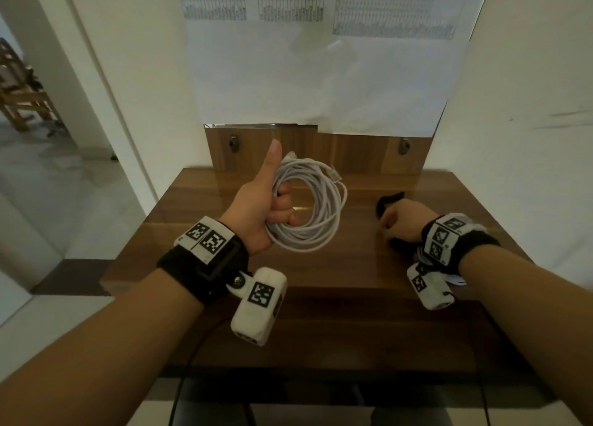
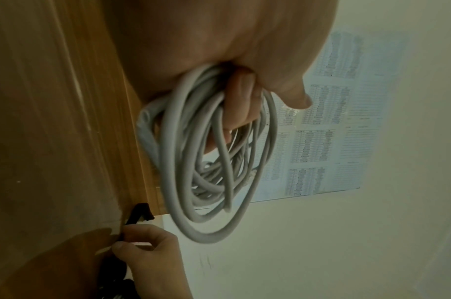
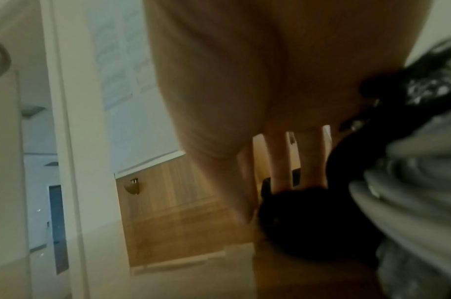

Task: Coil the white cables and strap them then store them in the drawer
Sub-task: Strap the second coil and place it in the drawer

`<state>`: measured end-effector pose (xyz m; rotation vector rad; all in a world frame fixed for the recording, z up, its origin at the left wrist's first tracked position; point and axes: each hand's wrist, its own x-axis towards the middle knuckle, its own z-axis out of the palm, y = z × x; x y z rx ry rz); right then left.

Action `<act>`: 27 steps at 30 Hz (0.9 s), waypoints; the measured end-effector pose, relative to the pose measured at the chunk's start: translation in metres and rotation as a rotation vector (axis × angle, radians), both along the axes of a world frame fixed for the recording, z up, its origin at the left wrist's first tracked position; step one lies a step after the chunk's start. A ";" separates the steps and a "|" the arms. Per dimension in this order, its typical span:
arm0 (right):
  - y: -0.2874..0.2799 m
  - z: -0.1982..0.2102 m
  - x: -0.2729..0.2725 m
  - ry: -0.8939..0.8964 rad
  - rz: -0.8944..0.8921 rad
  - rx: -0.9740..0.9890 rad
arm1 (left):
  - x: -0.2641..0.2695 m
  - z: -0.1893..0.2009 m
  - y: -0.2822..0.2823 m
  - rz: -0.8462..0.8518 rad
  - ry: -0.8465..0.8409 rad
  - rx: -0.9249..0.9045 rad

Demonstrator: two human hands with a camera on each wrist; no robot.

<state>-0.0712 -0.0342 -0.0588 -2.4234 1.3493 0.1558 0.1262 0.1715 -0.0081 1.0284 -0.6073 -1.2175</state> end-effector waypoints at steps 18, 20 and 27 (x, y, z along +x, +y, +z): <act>0.058 0.078 0.022 -1.189 -0.085 0.216 | 0.002 0.000 0.003 0.086 0.081 0.029; 0.080 0.089 0.028 -1.245 -0.030 0.283 | 0.002 0.000 0.004 0.079 0.060 0.029; 0.125 0.109 0.045 -1.475 0.026 0.587 | 0.008 -0.002 0.011 0.100 0.009 0.024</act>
